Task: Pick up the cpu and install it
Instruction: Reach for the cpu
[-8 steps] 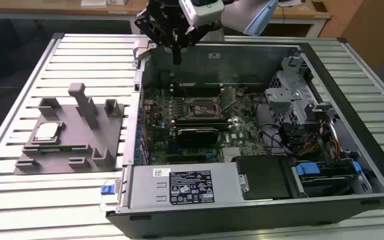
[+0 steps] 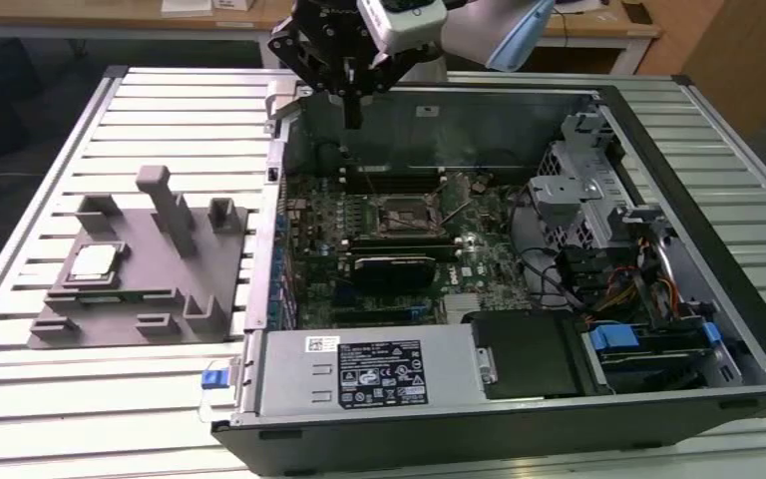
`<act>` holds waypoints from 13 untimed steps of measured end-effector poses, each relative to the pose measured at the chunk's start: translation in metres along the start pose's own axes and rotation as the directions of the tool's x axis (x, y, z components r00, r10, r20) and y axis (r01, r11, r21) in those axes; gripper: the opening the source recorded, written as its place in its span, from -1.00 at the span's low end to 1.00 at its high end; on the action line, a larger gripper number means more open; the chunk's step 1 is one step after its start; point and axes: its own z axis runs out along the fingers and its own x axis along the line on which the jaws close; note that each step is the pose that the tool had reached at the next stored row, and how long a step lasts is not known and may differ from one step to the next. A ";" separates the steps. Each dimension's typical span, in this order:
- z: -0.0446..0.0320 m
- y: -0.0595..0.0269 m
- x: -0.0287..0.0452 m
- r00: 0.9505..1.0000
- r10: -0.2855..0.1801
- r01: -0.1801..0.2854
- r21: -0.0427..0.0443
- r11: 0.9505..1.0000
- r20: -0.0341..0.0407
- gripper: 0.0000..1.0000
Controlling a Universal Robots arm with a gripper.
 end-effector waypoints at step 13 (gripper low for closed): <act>-0.0004 -0.0007 0.0104 1.000 0.000 0.000 0.000 1.000 0.000 -0.79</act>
